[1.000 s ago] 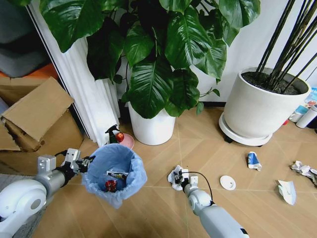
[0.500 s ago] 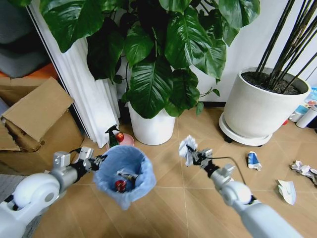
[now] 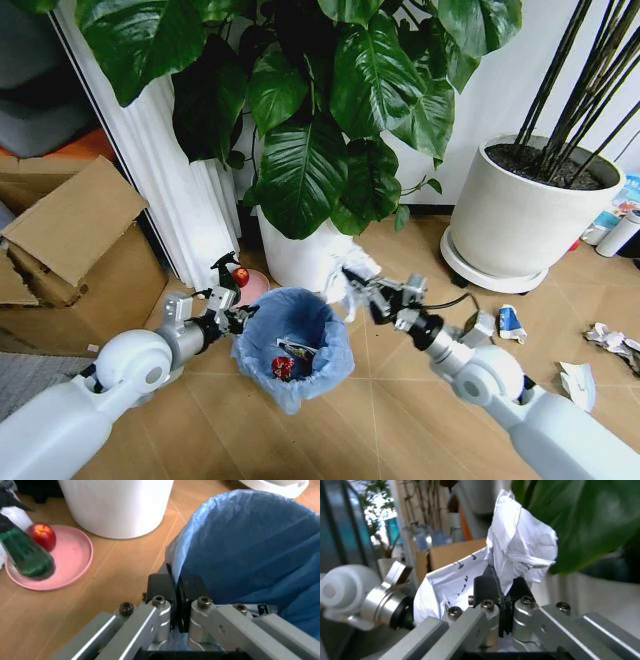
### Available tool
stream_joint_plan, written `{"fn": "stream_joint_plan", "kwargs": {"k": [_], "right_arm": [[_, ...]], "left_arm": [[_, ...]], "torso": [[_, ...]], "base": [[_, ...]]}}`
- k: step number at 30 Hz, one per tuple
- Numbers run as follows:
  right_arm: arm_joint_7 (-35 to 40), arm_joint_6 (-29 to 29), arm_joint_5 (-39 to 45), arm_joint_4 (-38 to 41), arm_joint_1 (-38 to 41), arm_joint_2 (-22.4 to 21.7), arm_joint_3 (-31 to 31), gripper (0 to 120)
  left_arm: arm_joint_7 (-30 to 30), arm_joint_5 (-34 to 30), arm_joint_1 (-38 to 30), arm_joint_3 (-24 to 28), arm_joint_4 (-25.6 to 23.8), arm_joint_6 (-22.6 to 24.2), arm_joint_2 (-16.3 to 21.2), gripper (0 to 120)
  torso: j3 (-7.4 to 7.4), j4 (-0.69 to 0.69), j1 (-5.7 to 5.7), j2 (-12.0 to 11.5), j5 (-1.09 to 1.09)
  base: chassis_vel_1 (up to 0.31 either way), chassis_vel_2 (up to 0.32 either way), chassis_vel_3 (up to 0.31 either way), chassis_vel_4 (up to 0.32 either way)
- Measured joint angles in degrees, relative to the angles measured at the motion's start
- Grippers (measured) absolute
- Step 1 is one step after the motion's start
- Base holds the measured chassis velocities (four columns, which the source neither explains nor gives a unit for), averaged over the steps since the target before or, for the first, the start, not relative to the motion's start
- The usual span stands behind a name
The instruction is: Pick up the trash bin and place the garbage on the floor into it.
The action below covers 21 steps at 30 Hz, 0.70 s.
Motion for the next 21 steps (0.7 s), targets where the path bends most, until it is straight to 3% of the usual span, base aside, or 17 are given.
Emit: {"fn": "stream_joint_plan", "kwargs": {"k": [7, 9, 21], "right_arm": [[-0.9, -0.4, -1.2, -3.5, 2.8, 2.0, -4.5, 0], [-1.6, -2.2, -3.0, -6.5, 4.6, 3.3, -6.4, 16], [-1.0, -5.8, -8.3, -10.0, 5.8, 3.4, -7.4, 56]], "left_arm": [[-0.2, -0.9, -1.6, 1.0, 0.5, 0.3, -0.3, 0], [-0.6, -1.6, -3.0, 1.8, 0.8, 0.5, -0.3, 0], [-1.7, -2.4, -3.4, 1.7, -0.2, 1.3, -0.4, 0]], "torso": [[0.00, 0.00, 0.00, 0.0, -0.01], [0.00, -0.01, 0.00, 0.0, -0.02], [0.00, -0.01, 0.00, 0.0, -0.01]], "base": [[0.000, 0.000, 0.000, 0.000], [0.000, 0.000, 0.000, 0.000], [0.000, 0.000, 0.000, 0.000]]}}
